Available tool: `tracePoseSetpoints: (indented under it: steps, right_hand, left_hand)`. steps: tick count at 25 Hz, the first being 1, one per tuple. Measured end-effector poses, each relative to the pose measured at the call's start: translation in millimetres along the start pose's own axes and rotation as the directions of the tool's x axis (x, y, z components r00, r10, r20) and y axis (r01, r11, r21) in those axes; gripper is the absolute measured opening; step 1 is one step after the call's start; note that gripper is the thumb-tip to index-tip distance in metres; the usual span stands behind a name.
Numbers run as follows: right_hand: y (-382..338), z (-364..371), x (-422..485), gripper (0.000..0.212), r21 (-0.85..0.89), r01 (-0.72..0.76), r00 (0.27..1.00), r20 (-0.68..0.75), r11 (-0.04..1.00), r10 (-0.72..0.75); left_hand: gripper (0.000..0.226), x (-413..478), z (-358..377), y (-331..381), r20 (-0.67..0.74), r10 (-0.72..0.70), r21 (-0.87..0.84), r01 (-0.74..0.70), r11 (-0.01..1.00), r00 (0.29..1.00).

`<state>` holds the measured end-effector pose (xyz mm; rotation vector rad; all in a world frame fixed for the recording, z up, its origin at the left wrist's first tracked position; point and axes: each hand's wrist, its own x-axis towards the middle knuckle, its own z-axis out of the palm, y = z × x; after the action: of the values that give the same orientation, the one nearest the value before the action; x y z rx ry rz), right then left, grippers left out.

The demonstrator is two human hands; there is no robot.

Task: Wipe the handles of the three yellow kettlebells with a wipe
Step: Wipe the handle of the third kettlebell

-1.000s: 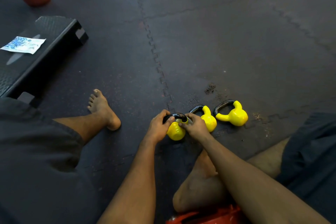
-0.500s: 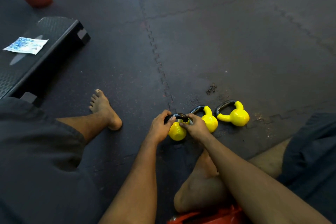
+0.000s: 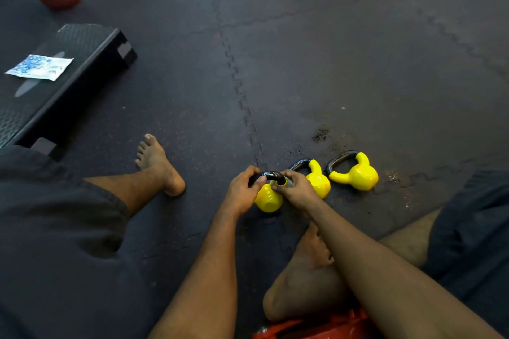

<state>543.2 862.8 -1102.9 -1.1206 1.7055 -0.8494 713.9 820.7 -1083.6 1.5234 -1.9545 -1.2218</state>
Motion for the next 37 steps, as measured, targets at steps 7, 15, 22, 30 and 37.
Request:
tracePoseSetpoints:
  steps: [7,15,22,30,37]
  right_hand:
    - [-2.0,-15.4,5.7,0.015,-0.079,0.082,0.976,0.209,0.994,-0.064]
    - [2.0,-10.4,-3.4,0.027,-0.093,-0.053,0.998,-0.026,0.994,0.051]
    - [0.9,-12.5,-3.5,0.028,-0.179,-0.016,0.999,0.026,0.984,0.021]
    - [-1.0,-12.9,-7.2,0.028,-0.191,-0.085,0.996,-0.016,0.978,0.083]
    - [1.2,-8.7,-9.7,0.031,-0.224,-0.118,0.990,-0.097,0.967,0.098]
  left_hand:
    - [0.020,4.2,7.8,-3.4,0.008,-0.006,0.122,0.005,0.993,1.000]
    - [0.020,10.1,11.0,6.2,0.023,-0.021,0.060,0.020,0.998,1.000]
    - [0.021,3.8,9.3,9.5,0.035,-0.028,0.068,0.025,0.997,0.999]
    - [0.018,2.8,11.1,15.3,0.038,-0.012,0.080,0.009,0.997,0.999]
    - [0.018,3.4,15.8,18.7,0.031,-0.014,0.108,0.011,0.994,0.999]
